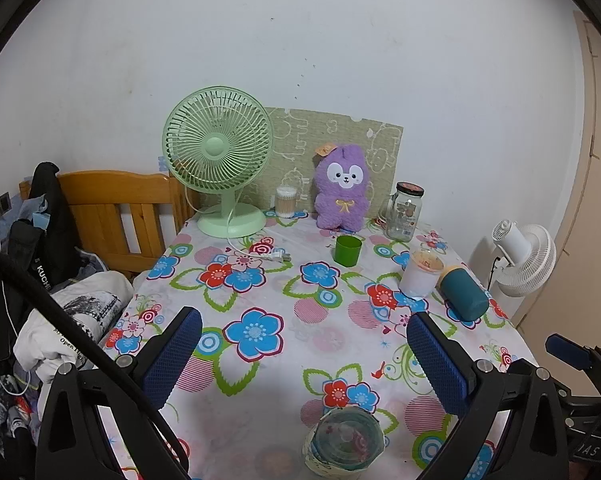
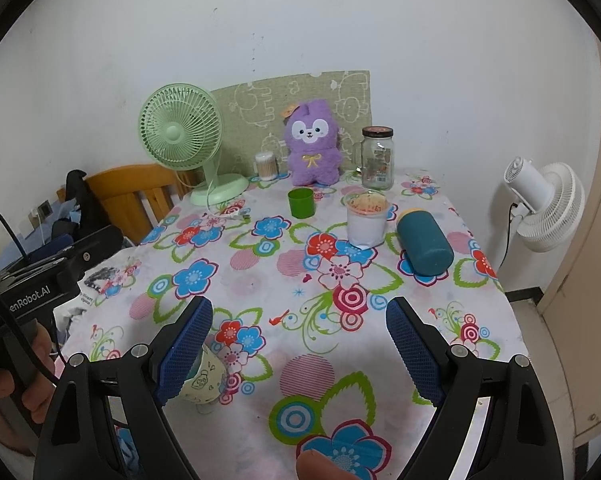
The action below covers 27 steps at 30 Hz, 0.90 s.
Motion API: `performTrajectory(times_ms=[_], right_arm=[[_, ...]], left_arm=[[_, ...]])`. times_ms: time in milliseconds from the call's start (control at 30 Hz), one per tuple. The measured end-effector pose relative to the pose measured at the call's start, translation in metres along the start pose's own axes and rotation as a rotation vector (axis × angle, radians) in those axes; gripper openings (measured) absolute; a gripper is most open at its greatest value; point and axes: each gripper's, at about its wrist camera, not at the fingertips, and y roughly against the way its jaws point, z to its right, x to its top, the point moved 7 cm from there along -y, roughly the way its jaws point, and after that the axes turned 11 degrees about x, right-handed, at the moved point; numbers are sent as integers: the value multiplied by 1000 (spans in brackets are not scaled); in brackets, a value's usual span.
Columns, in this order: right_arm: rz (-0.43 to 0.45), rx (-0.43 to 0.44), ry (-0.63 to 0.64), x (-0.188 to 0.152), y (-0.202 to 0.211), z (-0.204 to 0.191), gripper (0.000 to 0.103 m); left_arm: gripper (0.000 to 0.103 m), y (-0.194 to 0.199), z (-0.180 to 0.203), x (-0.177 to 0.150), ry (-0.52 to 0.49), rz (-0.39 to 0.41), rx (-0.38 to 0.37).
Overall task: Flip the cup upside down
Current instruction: 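Move the right gripper toward the white plastic cup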
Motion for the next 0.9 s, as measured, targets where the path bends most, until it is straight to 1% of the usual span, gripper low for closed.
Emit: performTrajectory(times_ms=[233,333,500,667,800,900], right_arm=[[-6,-10,0,0,-3,3,90],[-9,-9,1,2,-6,4,90],[-19,-12,-4,6,-18,11,90],[-36,-40,-5,13,-44,30,90],[-82,-67,-6,18,-77,56,90],[-112,-94,-17,22,-102,77,90]], left_arm=[[103,-3,1,-2,-12,-7,-1],[103,-8,2,-2,-17,-15,-4],[103,-23,8,-5,-56,-42,-18],[103,-46,16,-2,-104,-42,-14],[103,-75,28,1,-188,-46,-1],[103,-97,40,5,-258,-48,-8]])
